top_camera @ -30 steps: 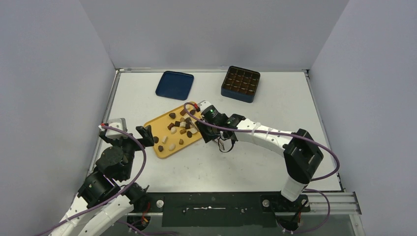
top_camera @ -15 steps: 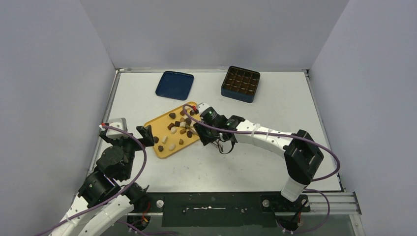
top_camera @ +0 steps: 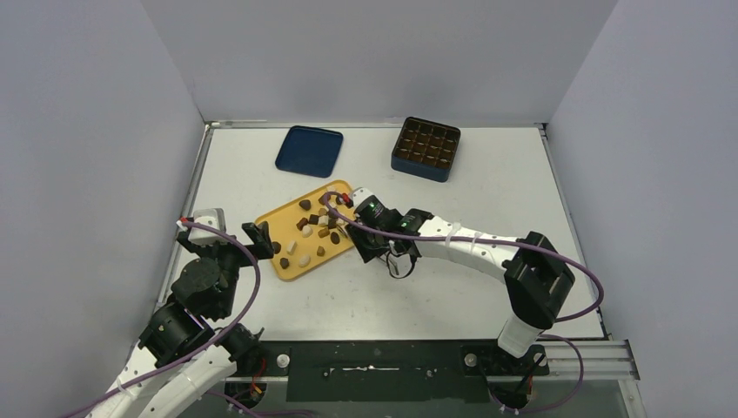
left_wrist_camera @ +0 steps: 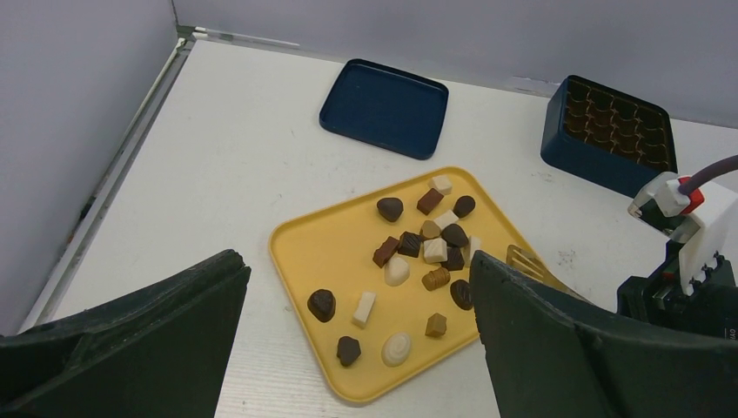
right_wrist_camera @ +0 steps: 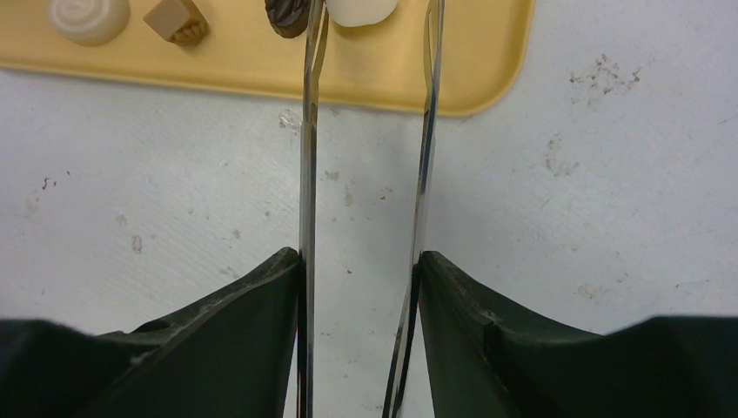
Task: Pack the chocolate
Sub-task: Pick up the fake chocolate from the plate.
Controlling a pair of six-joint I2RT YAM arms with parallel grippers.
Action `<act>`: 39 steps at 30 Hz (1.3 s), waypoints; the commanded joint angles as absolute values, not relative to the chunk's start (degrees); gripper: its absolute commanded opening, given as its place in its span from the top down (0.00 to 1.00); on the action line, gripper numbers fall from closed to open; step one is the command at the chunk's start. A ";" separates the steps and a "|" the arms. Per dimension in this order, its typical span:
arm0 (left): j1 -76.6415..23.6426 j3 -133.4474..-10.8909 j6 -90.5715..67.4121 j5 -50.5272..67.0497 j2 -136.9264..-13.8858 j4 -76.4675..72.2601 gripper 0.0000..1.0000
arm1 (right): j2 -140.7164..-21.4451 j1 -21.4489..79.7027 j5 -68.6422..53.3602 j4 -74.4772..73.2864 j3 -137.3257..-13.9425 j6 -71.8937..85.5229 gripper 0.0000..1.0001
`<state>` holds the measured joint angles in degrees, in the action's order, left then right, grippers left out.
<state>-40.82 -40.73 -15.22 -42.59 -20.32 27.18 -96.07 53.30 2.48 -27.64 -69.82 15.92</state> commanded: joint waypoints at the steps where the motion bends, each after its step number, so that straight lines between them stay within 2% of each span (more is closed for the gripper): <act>1: -40.56 -40.82 -14.41 -41.93 -21.06 24.70 0.03 | -93.85 53.53 3.63 -27.10 -68.93 17.23 0.51; 10: -40.52 -41.04 -14.44 -42.08 -21.33 25.37 0.03 | -95.76 54.19 1.65 -26.29 -69.16 17.45 0.52; 30: -40.52 -40.91 -14.50 -42.06 -20.83 25.40 0.03 | -96.83 54.27 2.41 -25.77 -71.04 17.78 0.73; 39: -40.59 -40.93 -14.41 -42.81 -21.29 25.40 0.03 | -94.55 54.21 2.78 -25.67 -71.48 18.85 0.74</act>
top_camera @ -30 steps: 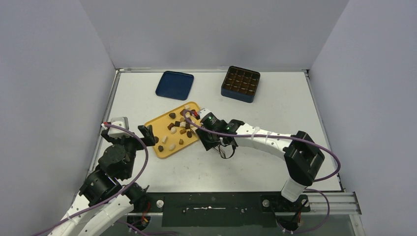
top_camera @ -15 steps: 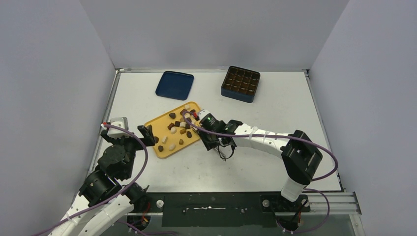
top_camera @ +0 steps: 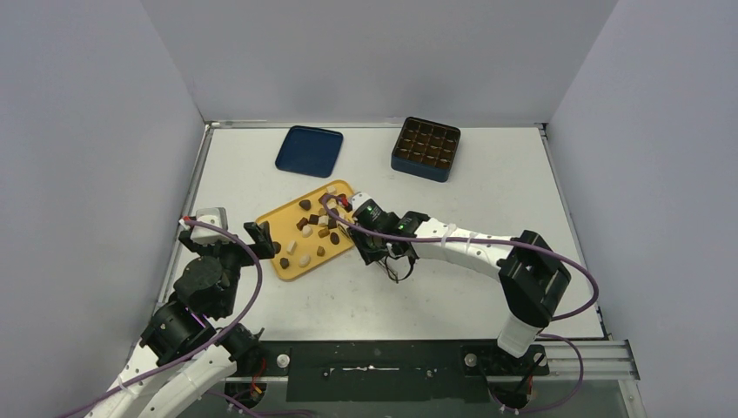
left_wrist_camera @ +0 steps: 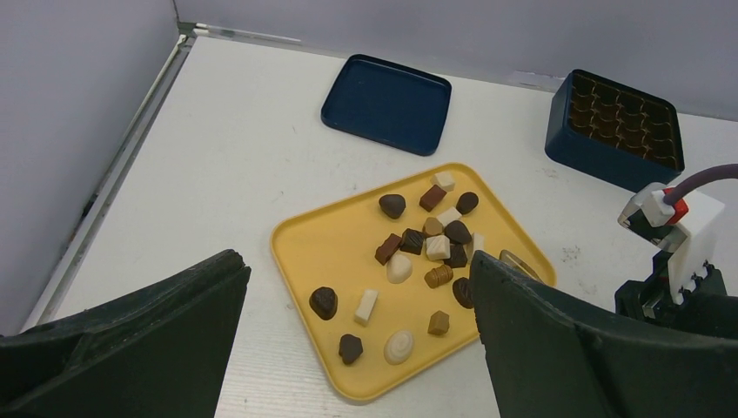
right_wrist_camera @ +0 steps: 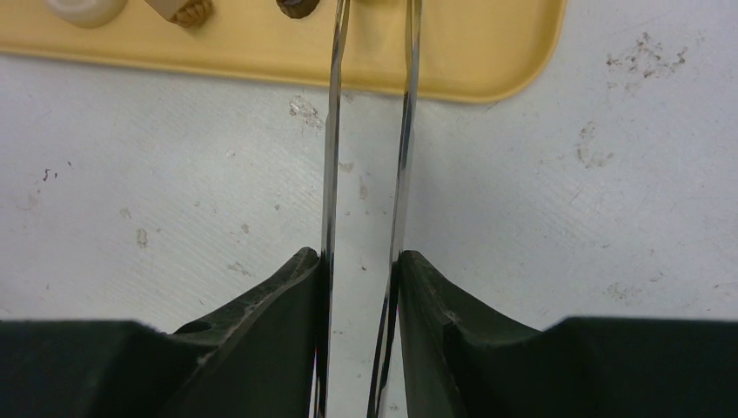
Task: Pack the chocolate
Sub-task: Pick up the fake chocolate from the plate.
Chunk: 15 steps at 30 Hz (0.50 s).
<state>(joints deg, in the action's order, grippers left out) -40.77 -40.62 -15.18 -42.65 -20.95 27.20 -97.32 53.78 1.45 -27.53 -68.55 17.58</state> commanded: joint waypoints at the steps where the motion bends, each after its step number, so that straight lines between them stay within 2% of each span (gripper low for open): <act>1: -40.59 -40.93 -14.49 -42.76 -21.15 25.48 0.03 | -94.25 54.23 3.00 -25.73 -71.35 19.03 0.74; 15: -40.31 -40.30 -13.37 -41.30 -21.61 23.49 0.03 | -90.59 53.72 5.28 -28.66 -73.51 18.38 0.77</act>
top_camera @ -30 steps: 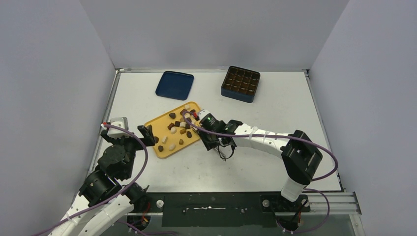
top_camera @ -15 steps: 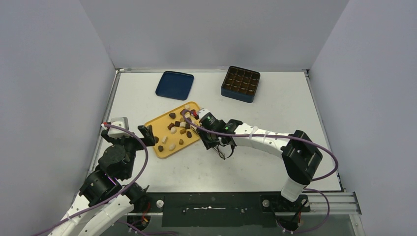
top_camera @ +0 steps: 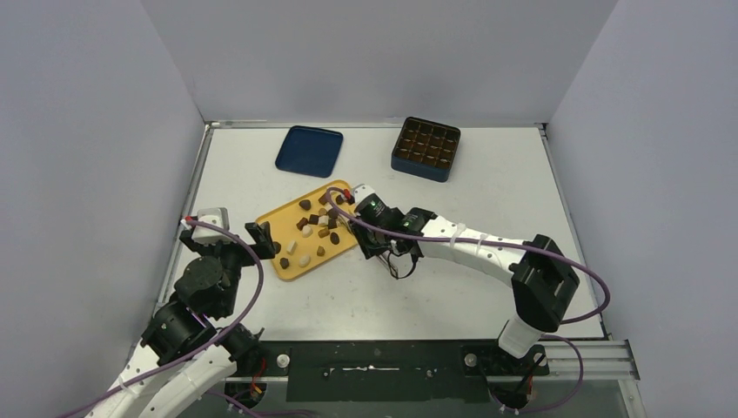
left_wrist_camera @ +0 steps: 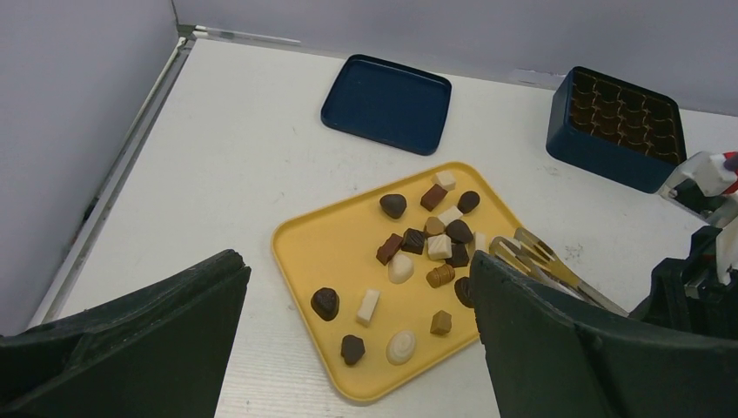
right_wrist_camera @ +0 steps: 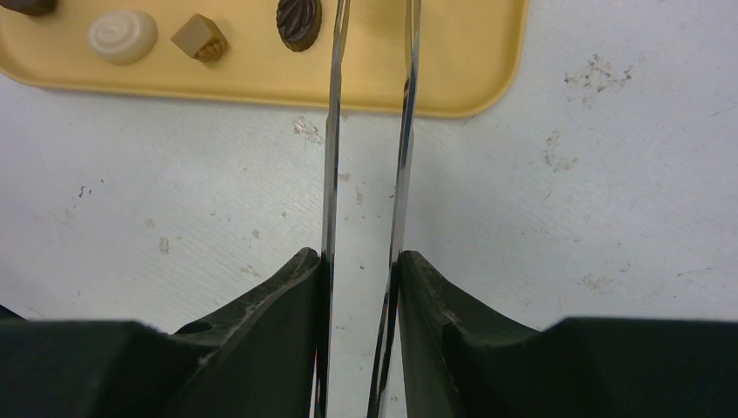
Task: Pack the chocolate
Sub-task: Pick up the fake chocolate from the plate, then place the fake chocolate in the packing box.
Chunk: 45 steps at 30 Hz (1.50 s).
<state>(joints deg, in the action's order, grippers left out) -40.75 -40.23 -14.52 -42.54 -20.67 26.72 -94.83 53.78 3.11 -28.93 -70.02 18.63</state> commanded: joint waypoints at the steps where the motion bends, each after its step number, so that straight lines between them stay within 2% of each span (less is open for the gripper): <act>1: -40.33 -40.39 -13.42 -41.11 -21.81 23.54 0.03 | -90.44 53.57 5.44 -28.91 -73.89 18.29 0.77; 15: -40.16 -40.51 -13.71 -40.34 -21.22 24.17 0.03 | -93.25 41.03 2.43 -30.27 -84.46 15.72 0.77; 35: -39.81 -40.16 -13.71 -36.36 -21.82 22.86 0.03 | -105.25 24.74 1.19 -31.05 -100.41 13.24 0.78; 45: -39.31 -39.80 -13.56 -35.70 -21.33 22.30 0.03 | -110.51 19.62 5.98 -31.07 -103.04 13.38 0.78</act>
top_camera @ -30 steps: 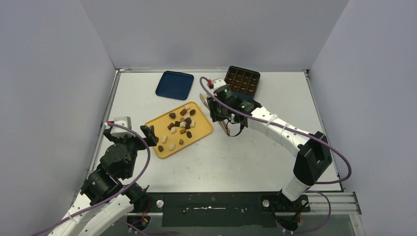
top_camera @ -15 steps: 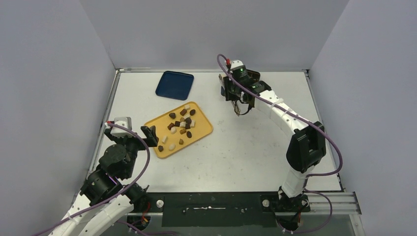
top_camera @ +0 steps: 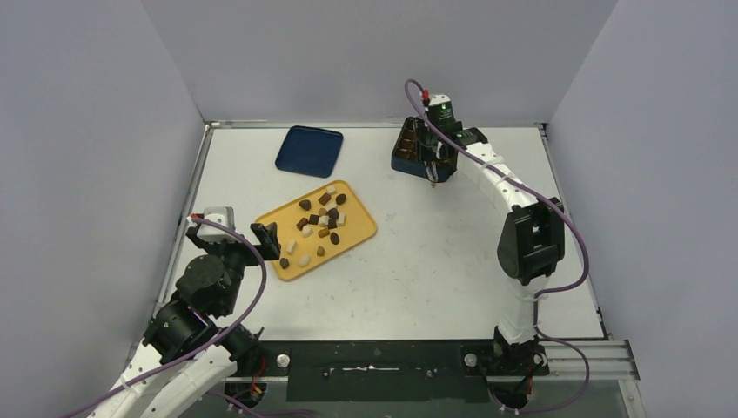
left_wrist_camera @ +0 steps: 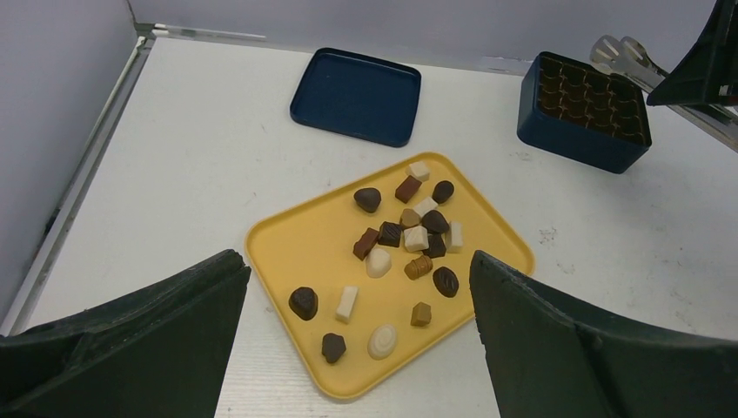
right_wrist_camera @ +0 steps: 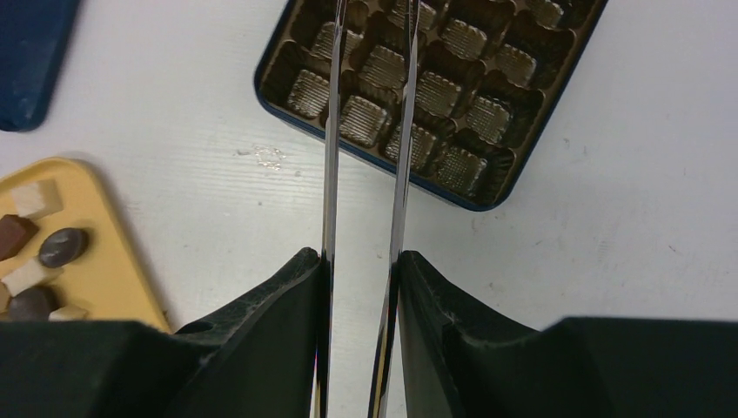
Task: Pack the chocolate
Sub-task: Place the fake chocolate in the packing box.
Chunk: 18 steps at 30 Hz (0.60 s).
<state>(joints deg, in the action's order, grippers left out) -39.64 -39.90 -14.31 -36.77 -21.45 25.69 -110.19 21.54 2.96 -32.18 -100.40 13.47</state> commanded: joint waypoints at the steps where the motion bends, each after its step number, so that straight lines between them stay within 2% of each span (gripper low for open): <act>1: -39.29 -39.79 -13.59 -35.62 -21.43 22.32 0.03 | -110.77 18.79 6.05 -31.03 -103.08 13.48 0.78; 9: -39.16 -39.90 -13.54 -35.43 -22.06 22.33 0.03 | -113.75 11.92 0.83 -30.90 -103.84 15.41 0.77; 18: -38.93 -39.87 -13.56 -35.49 -22.24 22.43 0.03 | -117.36 9.24 -0.62 -30.69 -105.98 14.99 0.76</act>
